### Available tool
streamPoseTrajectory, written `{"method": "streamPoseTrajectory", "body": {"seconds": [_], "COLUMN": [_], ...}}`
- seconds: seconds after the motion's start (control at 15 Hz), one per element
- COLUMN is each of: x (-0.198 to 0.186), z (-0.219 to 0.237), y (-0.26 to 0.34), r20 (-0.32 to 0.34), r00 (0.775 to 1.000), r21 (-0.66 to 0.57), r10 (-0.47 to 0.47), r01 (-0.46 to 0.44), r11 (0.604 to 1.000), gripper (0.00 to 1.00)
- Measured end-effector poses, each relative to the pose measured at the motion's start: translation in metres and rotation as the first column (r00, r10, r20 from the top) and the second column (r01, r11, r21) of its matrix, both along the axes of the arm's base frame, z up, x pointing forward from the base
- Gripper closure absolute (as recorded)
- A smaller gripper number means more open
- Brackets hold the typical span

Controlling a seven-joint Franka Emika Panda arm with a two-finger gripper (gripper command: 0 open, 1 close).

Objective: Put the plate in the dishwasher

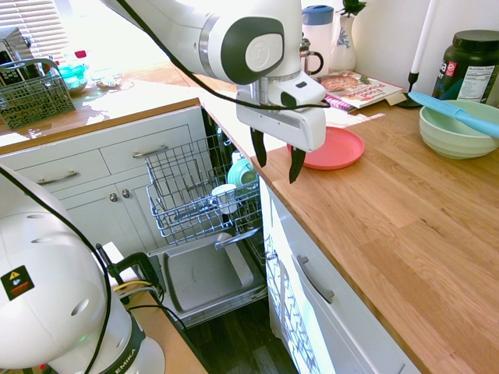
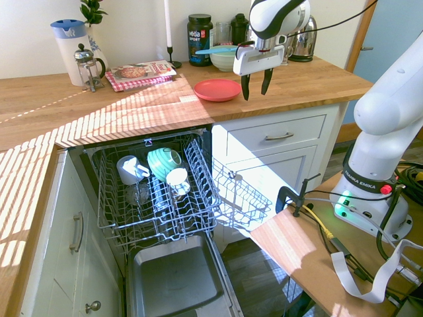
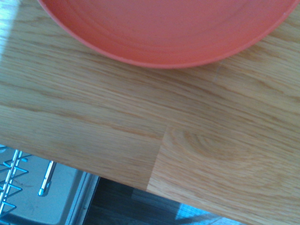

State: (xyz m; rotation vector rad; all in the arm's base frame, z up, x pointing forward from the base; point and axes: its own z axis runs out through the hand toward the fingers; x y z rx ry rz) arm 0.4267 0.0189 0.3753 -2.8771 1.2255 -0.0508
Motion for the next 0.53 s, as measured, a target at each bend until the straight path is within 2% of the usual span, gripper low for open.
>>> {"method": "streamPoseTrajectory", "body": {"seconds": [0.2, 0.53], "x": [0.002, 0.029], "z": [0.003, 0.014], "y": [-0.004, -0.038], "r20": [0.005, 0.068], "r00": [1.000, 0.985], "r21": [0.005, 0.107], "r10": [-0.015, -0.157], "r01": [0.015, 0.150], "r11": [1.000, 0.983], "gripper": [0.00, 0.00]}}
